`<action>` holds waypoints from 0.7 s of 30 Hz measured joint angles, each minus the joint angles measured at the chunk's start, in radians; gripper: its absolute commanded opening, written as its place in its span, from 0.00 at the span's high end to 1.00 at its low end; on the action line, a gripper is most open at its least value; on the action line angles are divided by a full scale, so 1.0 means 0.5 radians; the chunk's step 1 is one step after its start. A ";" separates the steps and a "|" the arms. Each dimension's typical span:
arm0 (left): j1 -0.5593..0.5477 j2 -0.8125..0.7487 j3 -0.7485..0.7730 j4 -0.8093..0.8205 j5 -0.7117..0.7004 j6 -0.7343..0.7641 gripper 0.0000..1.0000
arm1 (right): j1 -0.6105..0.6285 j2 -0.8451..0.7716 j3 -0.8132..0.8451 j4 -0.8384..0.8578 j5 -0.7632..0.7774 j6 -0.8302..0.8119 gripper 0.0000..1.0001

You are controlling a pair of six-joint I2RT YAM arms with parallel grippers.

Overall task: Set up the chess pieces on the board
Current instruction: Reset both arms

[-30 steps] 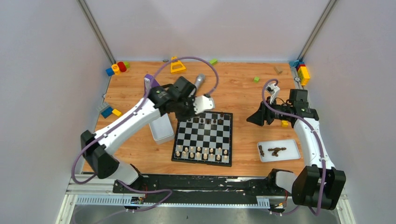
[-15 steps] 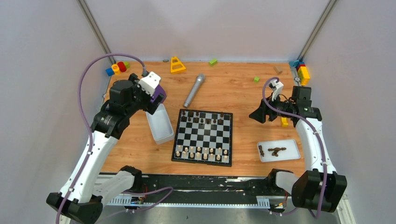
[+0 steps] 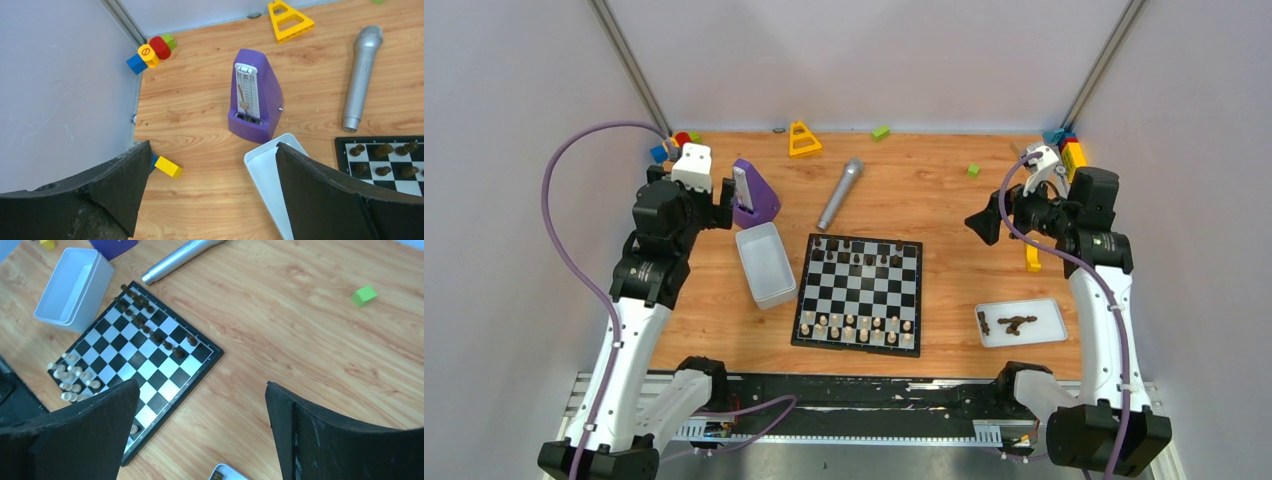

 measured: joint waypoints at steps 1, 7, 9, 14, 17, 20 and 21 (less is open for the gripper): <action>0.002 -0.011 -0.001 0.009 -0.014 -0.018 0.00 | 0.000 -0.033 -0.008 0.027 0.037 0.030 0.00; 0.003 -0.097 -0.120 0.100 -0.015 -0.073 0.00 | -0.001 -0.282 -0.246 0.243 0.270 0.220 0.00; 0.004 -0.167 -0.244 0.164 -0.010 -0.080 0.00 | -0.001 -0.352 -0.359 0.306 0.357 0.275 0.00; 0.055 -0.333 -0.499 0.246 0.056 -0.086 0.00 | -0.001 -0.430 -0.552 0.398 0.518 0.369 0.00; 0.095 -0.371 -0.563 0.286 0.100 -0.087 0.00 | -0.001 -0.434 -0.554 0.437 0.594 0.385 0.00; 0.100 -0.394 -0.586 0.316 0.153 -0.085 0.00 | -0.001 -0.445 -0.554 0.470 0.644 0.383 0.00; 0.101 -0.400 -0.591 0.319 0.169 -0.085 0.00 | -0.001 -0.449 -0.554 0.475 0.655 0.381 0.00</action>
